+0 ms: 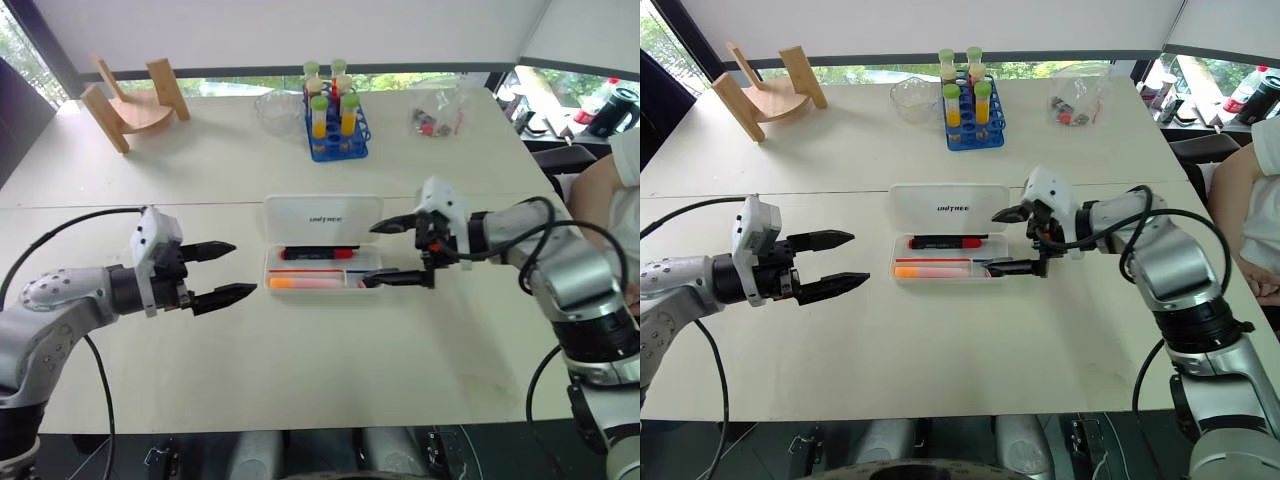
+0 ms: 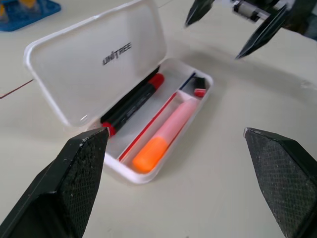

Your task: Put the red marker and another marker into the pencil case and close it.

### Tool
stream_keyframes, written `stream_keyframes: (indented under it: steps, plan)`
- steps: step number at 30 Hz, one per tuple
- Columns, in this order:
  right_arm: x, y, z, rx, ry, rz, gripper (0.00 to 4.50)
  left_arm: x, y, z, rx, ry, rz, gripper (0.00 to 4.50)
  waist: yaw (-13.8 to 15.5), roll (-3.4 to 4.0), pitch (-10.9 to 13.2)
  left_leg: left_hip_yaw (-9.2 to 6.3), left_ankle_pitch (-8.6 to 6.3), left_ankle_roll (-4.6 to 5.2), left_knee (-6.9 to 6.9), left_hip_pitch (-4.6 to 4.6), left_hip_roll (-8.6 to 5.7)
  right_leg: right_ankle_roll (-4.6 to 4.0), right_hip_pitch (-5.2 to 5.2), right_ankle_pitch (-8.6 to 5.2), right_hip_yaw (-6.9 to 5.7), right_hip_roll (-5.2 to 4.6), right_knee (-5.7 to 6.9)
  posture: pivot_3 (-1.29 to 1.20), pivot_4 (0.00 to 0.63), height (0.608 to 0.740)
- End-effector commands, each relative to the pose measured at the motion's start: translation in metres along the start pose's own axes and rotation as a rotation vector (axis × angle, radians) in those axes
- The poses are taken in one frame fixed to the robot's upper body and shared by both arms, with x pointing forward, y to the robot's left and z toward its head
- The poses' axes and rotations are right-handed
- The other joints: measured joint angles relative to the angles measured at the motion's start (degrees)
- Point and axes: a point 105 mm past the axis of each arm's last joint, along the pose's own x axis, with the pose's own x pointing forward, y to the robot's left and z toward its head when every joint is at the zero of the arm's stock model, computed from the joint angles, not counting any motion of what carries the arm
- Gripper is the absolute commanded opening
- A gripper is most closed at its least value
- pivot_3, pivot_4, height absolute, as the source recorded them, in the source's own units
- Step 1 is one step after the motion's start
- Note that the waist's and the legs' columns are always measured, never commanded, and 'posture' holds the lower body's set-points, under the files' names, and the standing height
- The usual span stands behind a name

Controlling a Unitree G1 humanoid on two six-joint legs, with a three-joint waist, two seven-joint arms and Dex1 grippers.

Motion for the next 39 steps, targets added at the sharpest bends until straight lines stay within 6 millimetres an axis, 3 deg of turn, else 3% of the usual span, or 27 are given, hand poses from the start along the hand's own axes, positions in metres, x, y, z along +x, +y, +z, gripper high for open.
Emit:
stream_keyframes:
  steps: [1, 3, 7, 10, 11, 17, 23, 26, 29, 32, 36, 39]
  plan:
    - [-0.01, 0.002, 0.009, -0.007, -0.028, -0.039, 4.5, -0.005, 0.018, 0.007, 0.056, -0.026, 0.067, 4.25, 0.0, 0.0, 0.0, 0.0, 0.0, 0.0, 0.0, 0.0, 0.0, 0.0, 0.0, 0.0, 0.0, 0.01, 0.0, 0.0, 0.15, 0.74]
    - [-0.013, 0.002, 0.01, 0.007, -0.034, -0.056, 4.5, -0.008, 0.032, 0.007, 0.064, -0.037, 0.122, 3.66, 0.04, 0.01, 0.0, 0.01, 0.0, 0.0, 0.0, 0.0, 0.0, 0.0, -0.01, 0.0, 0.0, 0.01, 0.01, 0.0, 0.15, 0.74]
    - [-0.02, 0.003, 0.013, 0.028, -0.044, -0.083, 4.5, -0.012, 0.065, 0.009, 0.079, -0.065, 0.215, 1.62, 0.04, -0.01, 0.0, 0.02, 0.0, 0.0, 0.0, 0.0, -0.02, 0.0, -0.02, 0.0, -0.01, 0.02, 0.02, 0.0, 0.15, 0.74]
    - [-0.026, 0.007, 0.018, 0.048, -0.065, -0.084, 4.5, 0.0, 0.091, 0.008, 0.109, -0.061, 0.245, 0.19, 0.36, -0.01, 0.0, 0.04, 0.0, 0.0, 0.01, -0.02, -0.02, 0.0, -0.02, 0.0, -0.04, 0.04, 0.02, 0.0, 0.15, 0.74]
    - [-0.027, 0.008, 0.018, 0.052, -0.067, -0.084, 4.5, 0.005, 0.097, 0.006, 0.119, -0.054, 0.246, 0.03, 0.46, -0.02, 0.0, 0.08, 0.0, -0.01, 0.02, -0.03, -0.05, 0.0, 0.0, 0.0, -0.09, 0.05, 0.02, 0.0, 0.15, 0.74]
    - [-0.033, 0.018, 0.017, 0.097, -0.073, -0.083, 4.5, 0.058, 0.126, 0.005, 0.154, -0.08, 0.236, 0.03, 1.44, -0.08, 0.0, 0.12, 0.01, 0.0, 0.1, -0.12, -0.09, 0.02, -0.04, 0.01, -0.1, 0.05, 0.01, 0.0, 0.15, 0.74]
    - [-0.045, 0.03, 0.016, 0.127, -0.074, -0.093, 4.5, 0.101, 0.127, 0.019, 0.122, -0.17, 0.179, 0.03, 1.49, -0.11, -0.01, 0.04, 0.02, -0.02, 0.5, -0.93, -0.1, 0.03, -0.74, 0.02, -0.17, 0.06, 0.14, 0.0, 0.15, 0.74]
    - [-0.049, 0.03, 0.012, 0.141, -0.058, -0.138, 4.5, 0.117, 0.117, 0.034, 0.082, -0.233, 0.085, 0.03, 1.25, -0.12, -0.01, 0.06, -0.06, 0.12, 0.71, -1.01, -0.11, 0.04, -0.73, 0.02, -0.16, 0.06, 0.16, 0.0, 0.15, 0.74]
    - [-0.052, 0.029, 0.01, 0.15, -0.054, -0.175, 4.5, 0.125, 0.097, 0.04, 0.05, -0.252, -0.088, 0.03, 1.21, -0.12, -0.01, 0.06, -0.1, 0.2, 0.81, -1.01, -0.11, 0.06, -0.72, 0.03, -0.16, 0.06, 0.28, 0.0, 0.15, 0.74]
    - [-0.053, 0.029, 0.009, 0.154, -0.047, -0.192, 4.5, 0.121, 0.081, 0.036, 0.016, -0.22, -0.253, 0.03, 1.04, -0.12, -0.01, 0.06, -0.09, 0.2, 0.83, -0.98, -0.1, 0.06, -0.72, 0.03, -0.16, 0.09, 0.39, 0.0, 0.15, 0.74]
    - [-0.055, 0.03, 0.007, 0.158, -0.042, -0.208, 4.5, 0.11, 0.061, 0.019, 0.013, -0.103, -0.424, 0.03, 0.92, -0.12, -0.01, 0.02, -0.09, 0.19, 0.84, -0.98, -0.08, 0.05, -0.72, 0.03, -0.16, 0.13, 0.43, 0.0, 0.15, 0.74]
    - [-0.054, 0.03, 0.007, 0.158, -0.043, -0.214, 4.5, 0.114, 0.05, 0.006, 0.031, -0.033, -0.462, 0.03, 1.15, -0.12, -0.01, 0.0, -0.09, 0.19, 0.87, -0.97, -0.08, 0.05, -0.7, 0.03, -0.15, 0.13, 0.44, 0.0, 0.15, 0.74]
